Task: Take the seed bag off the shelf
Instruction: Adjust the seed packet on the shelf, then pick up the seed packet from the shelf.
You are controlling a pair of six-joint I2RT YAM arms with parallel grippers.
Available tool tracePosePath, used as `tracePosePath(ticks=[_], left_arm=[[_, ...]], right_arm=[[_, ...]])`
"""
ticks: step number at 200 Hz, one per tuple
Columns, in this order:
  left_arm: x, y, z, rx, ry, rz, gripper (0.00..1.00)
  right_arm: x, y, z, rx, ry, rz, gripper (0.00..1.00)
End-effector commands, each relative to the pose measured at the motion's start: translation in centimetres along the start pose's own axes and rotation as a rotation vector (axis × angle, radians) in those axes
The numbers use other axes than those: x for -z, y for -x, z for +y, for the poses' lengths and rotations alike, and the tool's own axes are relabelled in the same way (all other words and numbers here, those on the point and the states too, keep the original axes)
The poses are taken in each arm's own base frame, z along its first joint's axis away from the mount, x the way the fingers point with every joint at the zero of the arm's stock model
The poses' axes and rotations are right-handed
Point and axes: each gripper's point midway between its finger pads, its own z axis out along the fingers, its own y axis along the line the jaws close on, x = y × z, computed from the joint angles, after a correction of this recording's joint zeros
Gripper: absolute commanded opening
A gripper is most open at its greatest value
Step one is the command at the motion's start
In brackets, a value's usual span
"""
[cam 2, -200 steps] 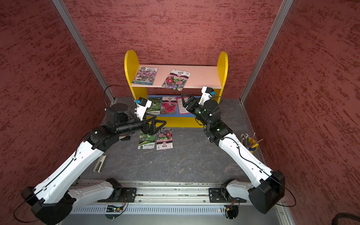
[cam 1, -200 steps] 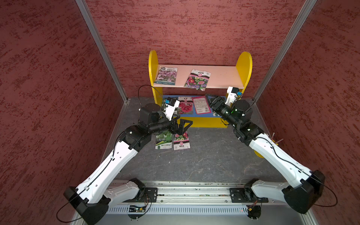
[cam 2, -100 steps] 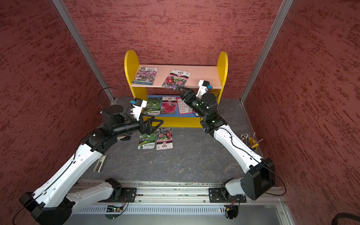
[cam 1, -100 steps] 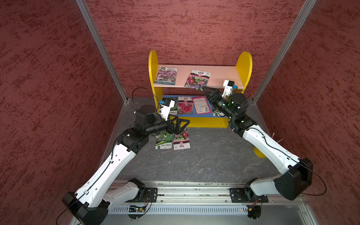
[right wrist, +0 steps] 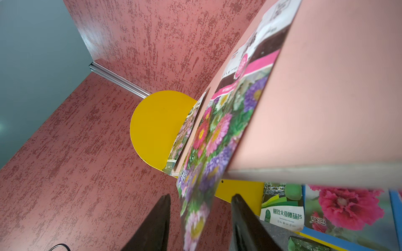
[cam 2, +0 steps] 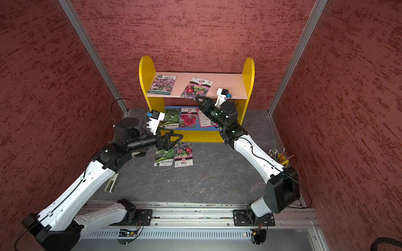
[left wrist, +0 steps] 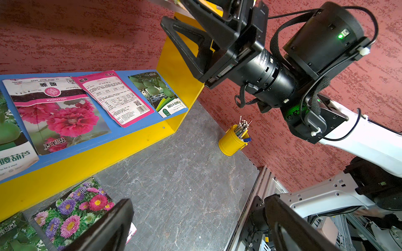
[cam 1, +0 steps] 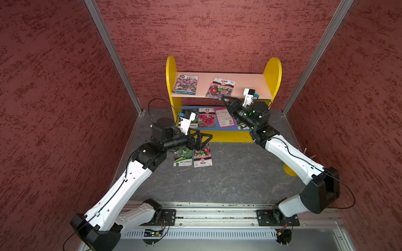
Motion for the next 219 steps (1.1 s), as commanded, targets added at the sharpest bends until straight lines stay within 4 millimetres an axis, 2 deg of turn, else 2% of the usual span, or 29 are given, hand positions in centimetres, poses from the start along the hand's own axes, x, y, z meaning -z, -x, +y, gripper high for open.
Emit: tracePosePath(ticks=[1,35,57,100,116,118,122,154,174,203,219], left_arm=[[0.1,0.5,-0.2,-0.004,-0.016,-0.025,1.0],[-0.1,0.5,-0.2,0.007,-0.022,-0.021,1.0],[-0.2,0.4,-0.2,0.013,-0.028,-0.023,1.0],[-0.8,0.5,0.6,0.08,-0.038,-0.033,1.0],[-1.1,0.7,1.0,0.114,-0.051,-0.041,1.0],[-1.1,0.7,1.0,0.119,-0.053,-0.042,1.0],[-1.2,0.8,0.9,0.123,-0.063,-0.047,1.0],[-1.8,1.2,0.9,0.161,-0.111,-0.076,1.0],[-2.0,1.7,0.8,0.176,-0.143,-0.11,1.0],[-2.3,2.3,1.1,0.174,-0.163,-0.144,1.0],[-2.5,2.7,1.3,0.186,-0.184,-0.162,0.95]], right_arm=[[-0.1,1.5,2.7,0.012,0.081,-0.03,0.44],[-0.2,2.0,2.5,0.008,0.08,-0.039,0.32],[-0.2,2.2,2.5,0.01,0.082,-0.04,0.2],[1.2,2.3,2.3,0.036,0.075,-0.035,0.0],[1.9,2.0,1.4,0.055,0.055,-0.023,0.0],[2.5,2.2,2.3,0.064,0.07,-0.028,0.0],[3.0,2.2,2.6,0.075,0.076,-0.027,0.0],[5.8,0.8,2.8,0.16,0.056,0.032,0.0],[7.7,-0.5,3.4,0.18,0.08,0.084,0.0],[9.9,-3.5,3.8,0.187,0.138,0.203,0.0],[11.2,-4.9,3.6,0.185,0.159,0.25,0.0]])
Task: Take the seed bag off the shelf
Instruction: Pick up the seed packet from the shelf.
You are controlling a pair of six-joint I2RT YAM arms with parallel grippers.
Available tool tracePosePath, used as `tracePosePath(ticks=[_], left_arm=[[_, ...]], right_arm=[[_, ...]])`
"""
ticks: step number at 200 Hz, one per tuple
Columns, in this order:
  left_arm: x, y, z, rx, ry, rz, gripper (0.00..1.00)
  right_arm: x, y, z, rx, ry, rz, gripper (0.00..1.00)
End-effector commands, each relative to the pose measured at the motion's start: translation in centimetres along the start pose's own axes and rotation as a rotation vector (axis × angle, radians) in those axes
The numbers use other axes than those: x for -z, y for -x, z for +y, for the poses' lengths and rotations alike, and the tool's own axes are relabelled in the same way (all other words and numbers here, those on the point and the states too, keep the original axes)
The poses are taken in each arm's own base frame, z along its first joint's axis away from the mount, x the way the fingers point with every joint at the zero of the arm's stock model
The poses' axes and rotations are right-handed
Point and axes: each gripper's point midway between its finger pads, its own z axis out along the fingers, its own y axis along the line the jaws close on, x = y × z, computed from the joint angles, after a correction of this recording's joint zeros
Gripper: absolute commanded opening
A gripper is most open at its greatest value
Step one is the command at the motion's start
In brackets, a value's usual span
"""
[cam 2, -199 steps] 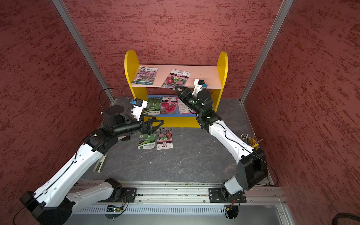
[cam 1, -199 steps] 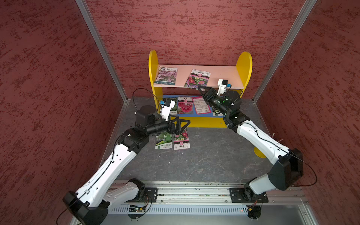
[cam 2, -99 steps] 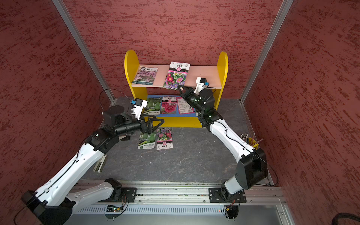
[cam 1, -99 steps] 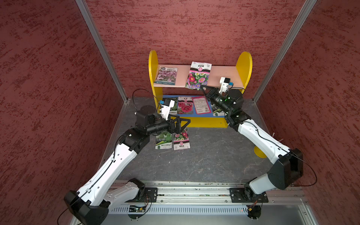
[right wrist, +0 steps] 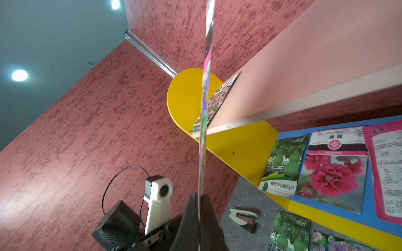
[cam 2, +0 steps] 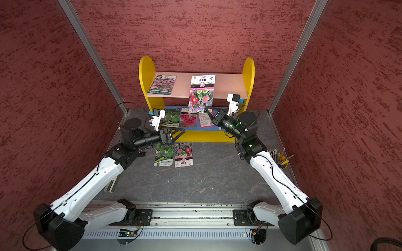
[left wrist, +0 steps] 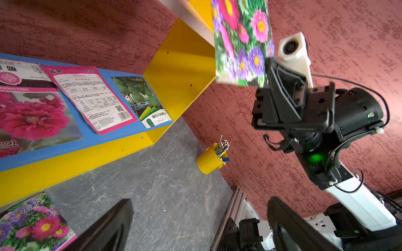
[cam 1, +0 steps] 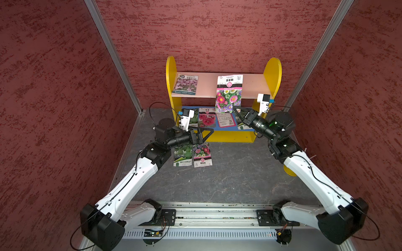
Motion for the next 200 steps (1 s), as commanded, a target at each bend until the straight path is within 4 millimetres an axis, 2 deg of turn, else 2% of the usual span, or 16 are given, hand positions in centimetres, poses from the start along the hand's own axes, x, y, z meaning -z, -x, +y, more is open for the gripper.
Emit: tracePosePath(ticks=[1,20,38,66,136,151,176,200], left_arm=[[-0.1,1.6,-0.5,-0.006,-0.067,-0.057,0.95],[-0.4,2.1,-0.8,0.02,-0.126,-0.07,0.88],[-0.8,2.5,-1.3,0.037,-0.179,-0.08,0.87],[-1.6,2.8,-1.7,0.067,-0.258,-0.088,0.8],[-3.3,2.3,-3.0,0.104,-0.371,-0.07,0.55],[-3.5,2.3,-3.3,0.108,-0.383,-0.07,0.47],[-3.7,2.2,-3.4,0.115,-0.386,-0.065,0.23],[-3.8,2.2,-3.5,0.119,-0.39,-0.059,0.1]], right_arm=[[1.4,-3.3,0.0,0.011,0.042,0.129,0.0],[2.6,-4.6,0.4,0.011,0.07,0.165,0.0],[3.6,-5.4,0.4,0.013,0.076,0.171,0.0],[4.6,-6.0,0.5,0.016,0.083,0.161,0.0],[4.6,-6.2,-0.1,0.006,0.078,0.148,0.0],[4.6,-6.2,-0.2,0.003,0.077,0.147,0.0],[4.7,-6.3,-0.1,0.004,0.079,0.148,0.0],[4.8,-6.3,-0.2,0.004,0.075,0.147,0.0]])
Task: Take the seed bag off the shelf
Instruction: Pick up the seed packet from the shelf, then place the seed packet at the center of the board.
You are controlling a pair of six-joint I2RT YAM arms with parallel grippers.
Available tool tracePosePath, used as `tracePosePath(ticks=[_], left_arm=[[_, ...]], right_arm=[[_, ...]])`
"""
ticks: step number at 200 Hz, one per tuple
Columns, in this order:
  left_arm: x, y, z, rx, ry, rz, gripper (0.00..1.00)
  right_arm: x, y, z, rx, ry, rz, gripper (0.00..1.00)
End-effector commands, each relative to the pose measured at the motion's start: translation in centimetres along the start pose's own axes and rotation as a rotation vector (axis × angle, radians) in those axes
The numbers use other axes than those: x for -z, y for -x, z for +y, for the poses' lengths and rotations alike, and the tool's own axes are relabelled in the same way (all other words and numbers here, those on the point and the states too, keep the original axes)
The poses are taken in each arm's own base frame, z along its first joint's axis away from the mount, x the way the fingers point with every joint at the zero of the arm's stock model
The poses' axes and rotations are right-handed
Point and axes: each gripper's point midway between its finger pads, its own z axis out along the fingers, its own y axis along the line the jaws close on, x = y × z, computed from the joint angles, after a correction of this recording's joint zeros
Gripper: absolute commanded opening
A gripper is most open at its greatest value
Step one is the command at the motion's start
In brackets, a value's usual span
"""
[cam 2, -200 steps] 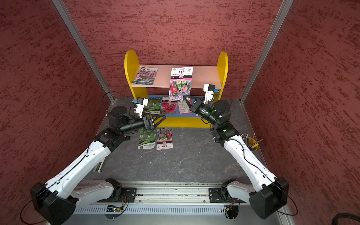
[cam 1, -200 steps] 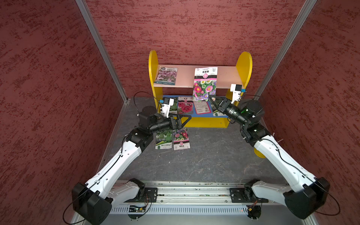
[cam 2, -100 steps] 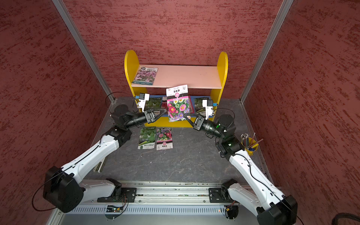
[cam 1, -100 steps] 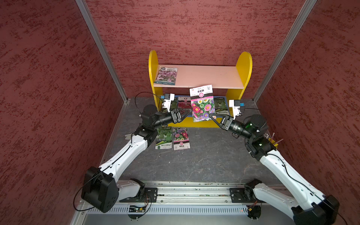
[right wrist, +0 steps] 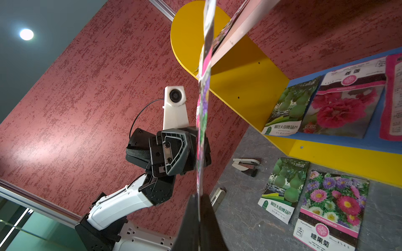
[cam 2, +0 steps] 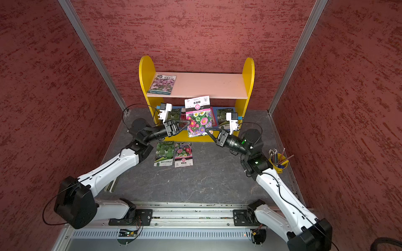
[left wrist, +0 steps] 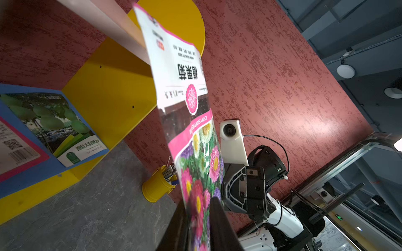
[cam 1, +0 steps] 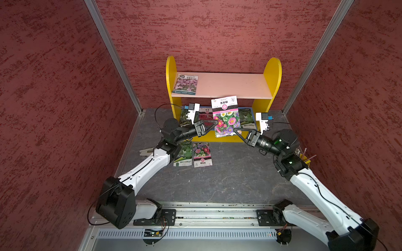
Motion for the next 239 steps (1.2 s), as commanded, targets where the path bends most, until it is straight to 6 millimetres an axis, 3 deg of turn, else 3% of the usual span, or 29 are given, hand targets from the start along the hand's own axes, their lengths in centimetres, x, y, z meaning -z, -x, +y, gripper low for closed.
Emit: tracePosePath(ticks=[1,18,43,73,127,185,239], left_arm=[[-0.3,0.0,-0.7,-0.016,-0.034,0.009,0.09],[-0.3,-0.1,-0.7,-0.012,-0.034,0.014,0.0],[-0.3,-0.2,-0.8,-0.011,-0.033,0.021,0.0],[0.1,-1.1,-0.4,0.003,-0.005,0.047,0.0],[1.7,-5.0,2.3,0.079,0.142,0.139,0.0],[2.1,-10.3,6.9,0.135,0.358,0.218,0.0],[1.9,-14.5,11.7,0.223,0.491,0.225,0.0]], right_arm=[[0.2,0.3,0.7,0.026,0.025,-0.014,0.0],[0.2,0.1,0.8,0.028,0.028,-0.01,0.0],[0.3,-0.1,0.8,0.03,0.025,0.0,0.0],[0.9,-0.5,0.1,0.081,-0.051,0.024,0.45],[3.5,-2.3,-1.7,0.22,-0.254,0.131,0.98],[6.6,-4.7,0.3,0.429,-0.27,0.322,0.98],[7.5,-5.9,0.5,0.447,-0.274,0.4,0.98]])
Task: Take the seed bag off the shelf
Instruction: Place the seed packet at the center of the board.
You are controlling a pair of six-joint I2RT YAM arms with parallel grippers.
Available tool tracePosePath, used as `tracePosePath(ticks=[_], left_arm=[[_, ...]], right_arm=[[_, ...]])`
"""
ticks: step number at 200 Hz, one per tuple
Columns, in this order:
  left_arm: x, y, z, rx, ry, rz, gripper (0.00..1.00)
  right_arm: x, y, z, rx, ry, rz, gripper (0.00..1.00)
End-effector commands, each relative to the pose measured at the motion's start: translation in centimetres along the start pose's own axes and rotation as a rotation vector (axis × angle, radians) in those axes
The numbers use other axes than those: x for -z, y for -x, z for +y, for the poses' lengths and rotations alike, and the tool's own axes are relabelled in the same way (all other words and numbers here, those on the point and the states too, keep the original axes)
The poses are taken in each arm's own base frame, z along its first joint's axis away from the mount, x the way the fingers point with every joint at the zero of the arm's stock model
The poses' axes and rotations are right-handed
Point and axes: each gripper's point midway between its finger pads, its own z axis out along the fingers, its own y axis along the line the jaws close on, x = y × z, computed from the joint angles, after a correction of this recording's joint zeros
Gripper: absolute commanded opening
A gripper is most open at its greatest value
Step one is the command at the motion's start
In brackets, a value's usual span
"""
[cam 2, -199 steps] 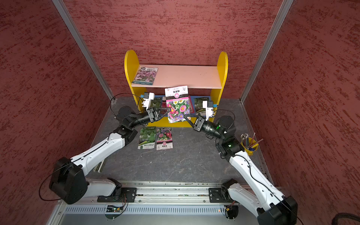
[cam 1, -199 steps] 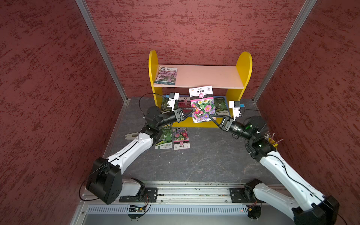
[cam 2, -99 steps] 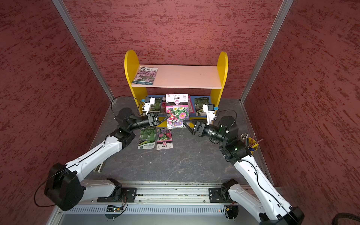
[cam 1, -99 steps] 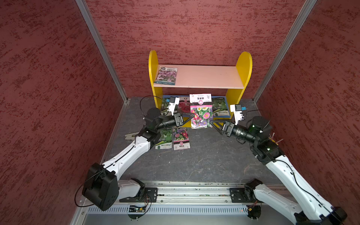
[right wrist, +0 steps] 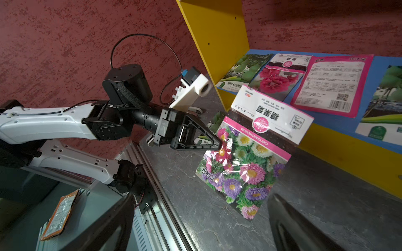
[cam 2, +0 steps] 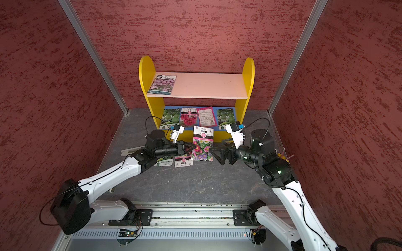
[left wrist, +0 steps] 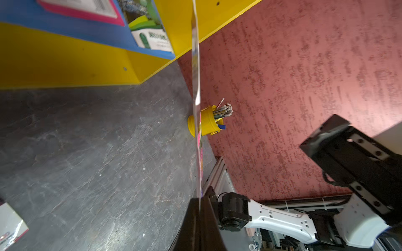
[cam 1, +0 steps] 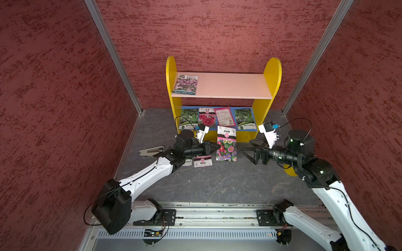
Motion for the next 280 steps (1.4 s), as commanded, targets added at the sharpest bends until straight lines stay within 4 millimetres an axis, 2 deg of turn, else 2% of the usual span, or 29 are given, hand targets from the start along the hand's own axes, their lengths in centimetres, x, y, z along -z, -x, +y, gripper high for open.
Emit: tracePosePath(ticks=[1,39,99,135,218,280], left_arm=[[-1.0,-0.7,2.9,0.043,0.087,-0.026,0.0],[-2.5,-2.2,6.8,0.109,0.179,-0.037,0.0],[-6.0,-2.8,11.3,0.19,0.226,-0.026,0.0],[-7.3,-2.9,13.5,0.213,0.271,-0.016,0.0],[-9.2,-3.5,16.2,0.241,0.337,0.07,0.0],[-9.3,-3.9,17.2,0.246,0.372,0.125,0.11]], right_arm=[[0.3,-1.6,0.3,0.025,0.011,0.068,0.98],[0.2,-2.2,0.0,0.009,0.008,0.063,0.98],[-0.1,-2.7,-0.3,-0.009,0.006,0.059,0.99],[-0.2,-3.2,-0.6,-0.023,0.005,0.059,0.98],[-0.7,-3.7,-1.0,-0.034,0.0,0.066,0.98],[-0.9,-4.0,-1.4,-0.04,-0.009,0.07,0.99]])
